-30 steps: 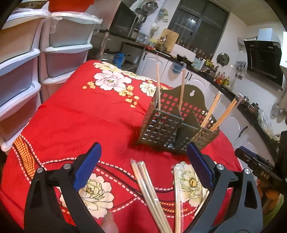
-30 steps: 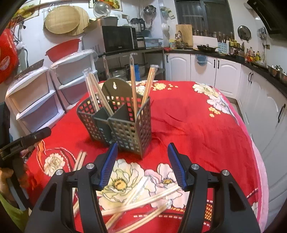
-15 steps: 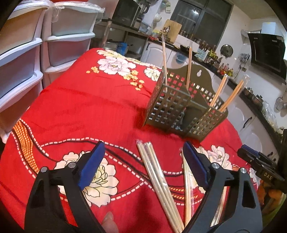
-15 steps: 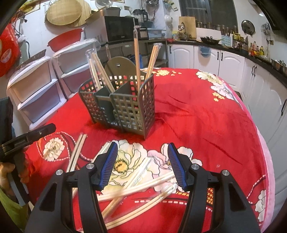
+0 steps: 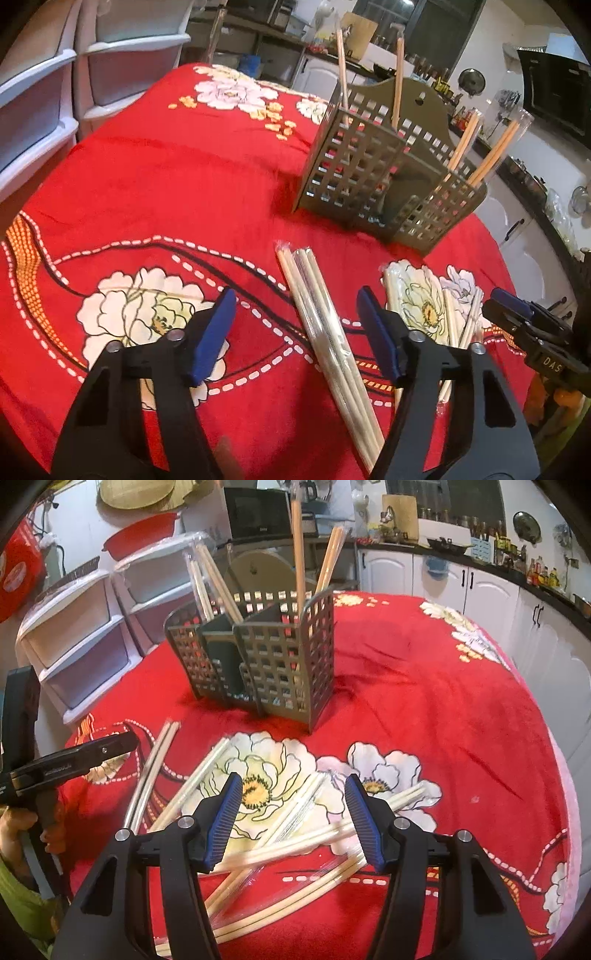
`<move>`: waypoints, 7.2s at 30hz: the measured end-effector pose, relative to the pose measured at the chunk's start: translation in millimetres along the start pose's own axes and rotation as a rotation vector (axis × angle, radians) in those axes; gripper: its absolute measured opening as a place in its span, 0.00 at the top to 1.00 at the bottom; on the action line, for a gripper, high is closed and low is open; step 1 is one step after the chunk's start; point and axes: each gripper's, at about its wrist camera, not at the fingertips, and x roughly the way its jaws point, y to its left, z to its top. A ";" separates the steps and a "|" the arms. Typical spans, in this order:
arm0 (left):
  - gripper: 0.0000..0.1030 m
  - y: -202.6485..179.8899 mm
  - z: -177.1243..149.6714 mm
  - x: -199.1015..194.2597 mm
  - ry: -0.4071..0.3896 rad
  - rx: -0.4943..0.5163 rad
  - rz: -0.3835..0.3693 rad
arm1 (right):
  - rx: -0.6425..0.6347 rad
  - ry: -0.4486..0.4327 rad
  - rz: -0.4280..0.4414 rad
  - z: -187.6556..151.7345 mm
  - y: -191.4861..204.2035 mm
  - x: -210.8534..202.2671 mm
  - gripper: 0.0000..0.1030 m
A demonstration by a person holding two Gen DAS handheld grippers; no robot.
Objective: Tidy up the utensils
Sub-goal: 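Move both open tools down to the loose chopsticks on the cloth, then close the left tool on a chopstick while the right tool grasps another chopstick, then lift both held chopsticks and lower them into the caddy compartments, then open the left tool releasing its chopstick while the right tool releases its chopstick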
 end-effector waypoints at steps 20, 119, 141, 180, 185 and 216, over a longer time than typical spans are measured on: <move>0.69 15.1 16.3 37.1 0.094 -0.059 0.016 | 0.063 0.156 0.024 -0.2 -7.2 55.8 0.65; 0.96 -82.9 202.1 -150.7 -0.507 0.135 -0.157 | -0.088 -0.560 0.226 203.9 66.3 -110.6 0.94; 0.96 -84.3 255.9 -113.4 -0.493 0.117 -0.153 | -0.022 -0.564 0.143 257.7 51.4 -75.2 0.94; 0.96 -47.4 206.2 -29.6 -0.349 0.075 -0.175 | -0.020 -0.410 0.016 203.0 47.6 -7.6 0.94; 0.96 -47.3 195.2 -29.6 -0.334 0.074 -0.156 | -0.024 -0.433 0.007 194.5 45.0 -9.1 0.94; 0.91 -51.4 144.4 -29.3 -0.308 0.074 -0.068 | -0.049 -0.410 -0.024 152.7 32.8 -18.5 0.67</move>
